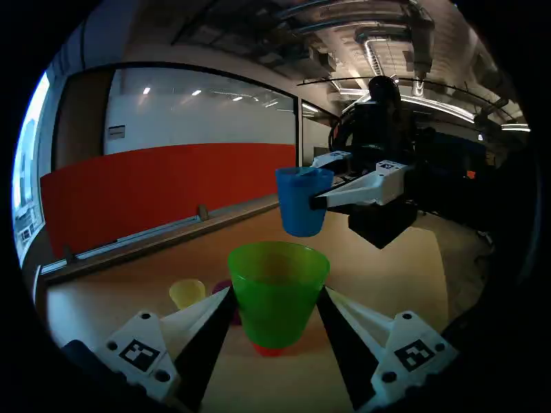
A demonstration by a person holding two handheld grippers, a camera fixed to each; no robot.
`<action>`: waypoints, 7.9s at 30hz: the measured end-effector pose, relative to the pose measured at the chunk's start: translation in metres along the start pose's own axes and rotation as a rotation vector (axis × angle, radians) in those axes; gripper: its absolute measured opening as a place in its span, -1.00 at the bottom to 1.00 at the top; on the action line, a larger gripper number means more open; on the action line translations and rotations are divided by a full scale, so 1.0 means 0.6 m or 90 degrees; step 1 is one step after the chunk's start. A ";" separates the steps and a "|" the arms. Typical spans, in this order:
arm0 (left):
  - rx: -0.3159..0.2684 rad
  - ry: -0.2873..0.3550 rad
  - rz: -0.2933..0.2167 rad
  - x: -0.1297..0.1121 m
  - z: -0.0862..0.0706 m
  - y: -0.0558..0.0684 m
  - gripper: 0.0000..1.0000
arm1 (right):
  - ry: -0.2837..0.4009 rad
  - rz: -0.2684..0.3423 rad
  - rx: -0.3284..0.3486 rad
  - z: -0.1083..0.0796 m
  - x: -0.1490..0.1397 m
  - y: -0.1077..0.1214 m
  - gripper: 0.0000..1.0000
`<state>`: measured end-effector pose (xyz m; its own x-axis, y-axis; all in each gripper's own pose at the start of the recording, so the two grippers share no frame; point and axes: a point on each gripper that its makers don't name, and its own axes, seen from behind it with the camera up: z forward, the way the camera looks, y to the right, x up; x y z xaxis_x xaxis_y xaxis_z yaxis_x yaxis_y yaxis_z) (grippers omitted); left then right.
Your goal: Pour water
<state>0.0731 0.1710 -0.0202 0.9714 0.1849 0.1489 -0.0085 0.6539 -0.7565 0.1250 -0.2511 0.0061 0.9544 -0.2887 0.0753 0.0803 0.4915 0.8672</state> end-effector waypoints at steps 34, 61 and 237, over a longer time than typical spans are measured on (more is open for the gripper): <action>-0.026 -0.172 0.029 -0.145 0.008 0.013 0.62 | -0.120 0.004 0.038 0.009 -0.188 -0.037 0.78; -0.040 -0.275 0.012 -0.233 0.006 0.002 0.62 | -0.195 0.027 0.053 0.023 -0.277 -0.036 0.79; 0.362 -0.109 -0.076 -0.167 -0.191 -0.154 0.74 | -0.157 0.093 -0.341 -0.221 -0.321 0.065 0.94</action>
<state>0.0037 0.0081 -0.0381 0.9220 0.1707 0.3475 -0.0730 0.9581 -0.2769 -0.0178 -0.0673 -0.0399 0.8768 -0.3374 0.3427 0.1481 0.8674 0.4751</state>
